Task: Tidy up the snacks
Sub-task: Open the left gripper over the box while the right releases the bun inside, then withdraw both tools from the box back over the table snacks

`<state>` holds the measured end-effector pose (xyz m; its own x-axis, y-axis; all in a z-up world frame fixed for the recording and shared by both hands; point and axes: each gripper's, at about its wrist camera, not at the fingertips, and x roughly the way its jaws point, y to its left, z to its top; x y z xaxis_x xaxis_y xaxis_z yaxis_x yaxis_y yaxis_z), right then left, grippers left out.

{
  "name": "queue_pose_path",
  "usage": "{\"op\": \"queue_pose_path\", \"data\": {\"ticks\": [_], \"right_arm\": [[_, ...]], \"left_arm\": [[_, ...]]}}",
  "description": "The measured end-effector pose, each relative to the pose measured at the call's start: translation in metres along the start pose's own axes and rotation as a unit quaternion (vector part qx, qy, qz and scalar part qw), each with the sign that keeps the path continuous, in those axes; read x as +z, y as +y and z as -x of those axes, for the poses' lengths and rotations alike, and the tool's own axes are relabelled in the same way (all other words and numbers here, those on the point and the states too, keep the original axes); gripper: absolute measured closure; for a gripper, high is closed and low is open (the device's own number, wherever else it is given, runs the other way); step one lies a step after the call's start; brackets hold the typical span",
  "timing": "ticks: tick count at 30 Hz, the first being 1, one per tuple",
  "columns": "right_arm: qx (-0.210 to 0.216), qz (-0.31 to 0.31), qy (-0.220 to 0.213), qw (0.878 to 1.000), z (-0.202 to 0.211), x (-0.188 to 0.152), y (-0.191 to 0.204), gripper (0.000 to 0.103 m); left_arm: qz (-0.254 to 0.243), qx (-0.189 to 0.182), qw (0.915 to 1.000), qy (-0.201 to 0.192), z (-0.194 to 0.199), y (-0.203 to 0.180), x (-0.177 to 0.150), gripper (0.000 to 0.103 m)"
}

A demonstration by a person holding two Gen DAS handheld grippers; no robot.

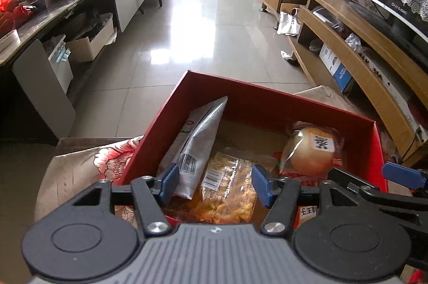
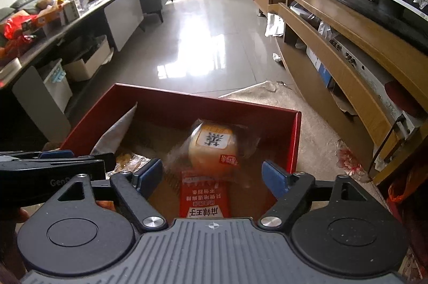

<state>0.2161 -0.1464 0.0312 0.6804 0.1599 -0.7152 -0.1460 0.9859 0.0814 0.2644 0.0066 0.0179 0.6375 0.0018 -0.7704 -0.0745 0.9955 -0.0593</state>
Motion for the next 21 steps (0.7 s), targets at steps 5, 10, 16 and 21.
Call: {"op": "queue_pose_path", "data": {"ticks": [5,10,16,21], "right_arm": [[-0.003,-0.001,-0.005,1.0,0.011,-0.002,0.001,0.017],[-0.005,-0.003,-0.005,1.0,0.021,-0.006,0.006,0.017],[-0.005,-0.005,-0.001,1.0,0.032,-0.018,0.01,0.017],[-0.001,-0.004,-0.001,1.0,0.042,-0.027,0.014,0.017]], "left_arm": [[-0.002,-0.008,1.0,-0.002,0.012,0.001,-0.006,0.042],[0.001,-0.013,0.9999,-0.002,0.024,0.007,-0.014,0.042],[0.004,-0.016,0.9999,0.003,0.037,0.016,-0.029,0.041],[0.004,-0.015,0.9998,0.009,0.046,0.023,-0.044,0.041]]}}
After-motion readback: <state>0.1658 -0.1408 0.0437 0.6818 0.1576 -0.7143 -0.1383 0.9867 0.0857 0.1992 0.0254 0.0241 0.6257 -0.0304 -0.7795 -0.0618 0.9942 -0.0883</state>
